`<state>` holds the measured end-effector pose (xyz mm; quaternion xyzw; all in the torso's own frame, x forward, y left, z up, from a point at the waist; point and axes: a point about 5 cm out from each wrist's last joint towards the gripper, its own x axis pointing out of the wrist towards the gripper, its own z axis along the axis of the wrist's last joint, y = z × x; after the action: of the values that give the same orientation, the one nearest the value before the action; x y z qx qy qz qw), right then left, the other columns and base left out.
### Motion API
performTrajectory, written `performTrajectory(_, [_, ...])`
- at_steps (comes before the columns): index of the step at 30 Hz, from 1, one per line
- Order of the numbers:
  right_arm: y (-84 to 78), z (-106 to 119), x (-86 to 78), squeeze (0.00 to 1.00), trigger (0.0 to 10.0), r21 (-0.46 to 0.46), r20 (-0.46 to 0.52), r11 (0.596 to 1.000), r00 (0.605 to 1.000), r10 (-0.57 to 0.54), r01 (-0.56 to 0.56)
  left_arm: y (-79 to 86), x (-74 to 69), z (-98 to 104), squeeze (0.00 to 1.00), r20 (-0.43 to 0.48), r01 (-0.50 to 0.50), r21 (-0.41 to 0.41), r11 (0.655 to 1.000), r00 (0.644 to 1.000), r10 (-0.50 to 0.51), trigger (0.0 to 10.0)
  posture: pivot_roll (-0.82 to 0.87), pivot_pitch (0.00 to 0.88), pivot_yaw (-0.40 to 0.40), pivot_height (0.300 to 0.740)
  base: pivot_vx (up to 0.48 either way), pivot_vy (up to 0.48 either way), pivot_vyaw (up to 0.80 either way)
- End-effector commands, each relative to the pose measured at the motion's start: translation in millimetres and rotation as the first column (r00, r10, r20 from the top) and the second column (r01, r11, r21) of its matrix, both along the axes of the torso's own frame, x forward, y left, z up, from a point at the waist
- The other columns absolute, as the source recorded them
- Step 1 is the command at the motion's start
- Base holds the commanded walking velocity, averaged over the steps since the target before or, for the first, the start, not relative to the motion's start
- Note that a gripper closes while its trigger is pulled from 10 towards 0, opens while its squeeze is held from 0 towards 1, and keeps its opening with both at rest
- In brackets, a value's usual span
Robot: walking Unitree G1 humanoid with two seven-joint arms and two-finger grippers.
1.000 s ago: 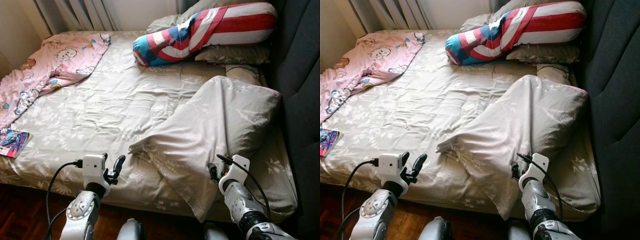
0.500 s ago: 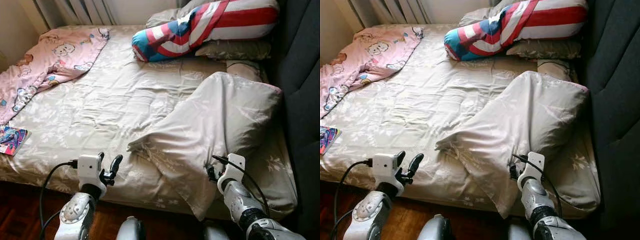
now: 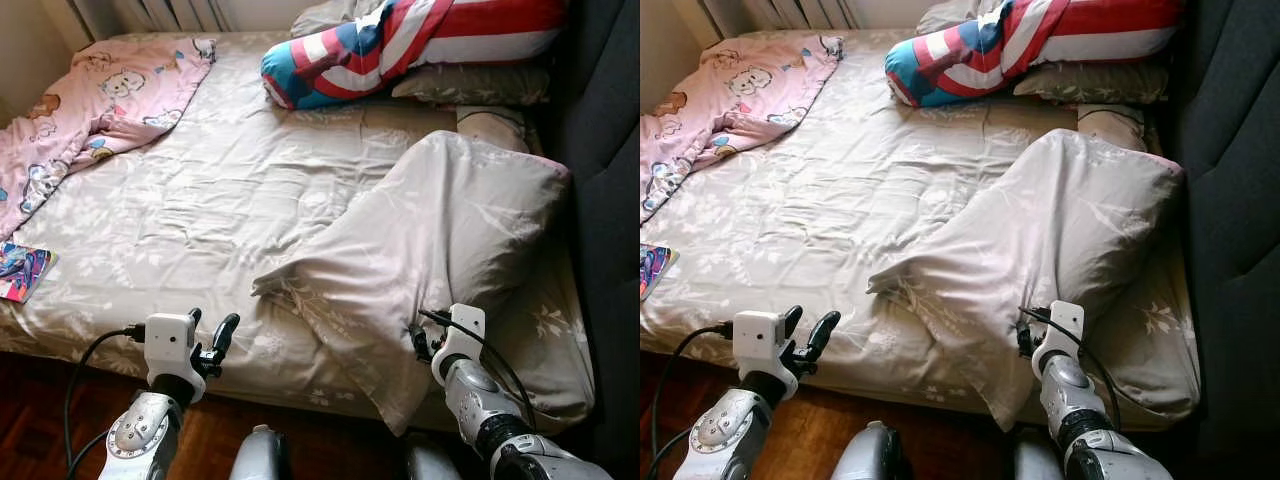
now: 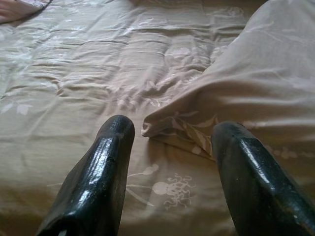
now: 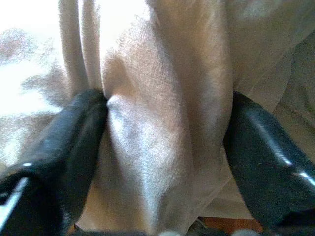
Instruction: Clean up the room
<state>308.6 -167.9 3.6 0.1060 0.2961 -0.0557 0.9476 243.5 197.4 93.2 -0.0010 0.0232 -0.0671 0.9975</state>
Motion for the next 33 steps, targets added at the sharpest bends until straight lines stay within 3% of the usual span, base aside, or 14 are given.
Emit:
performTrajectory(1, [4.6, -18.4, -17.1, 0.00, 0.0, -0.003, -0.097, 1.000, 0.995, 0.017, -0.017, 8.5, -5.8, -2.5, 0.00, -0.026, -0.025, 0.001, 1.000, 0.999, 0.025, 10.0, 0.11, 0.224, 0.105, 0.656, 0.000, 0.000, 0.00])
performTrajectory(33, [0.4, -20.7, -20.0, 0.00, 0.0, -0.013, -0.105, 1.000, 0.994, 0.013, -0.014, 5.0, -4.8, -7.8, 0.00, -0.044, -0.045, -0.008, 0.999, 0.998, 0.045, 10.0, 0.07, 0.194, 0.085, 0.656, 0.000, 0.000, 0.00])
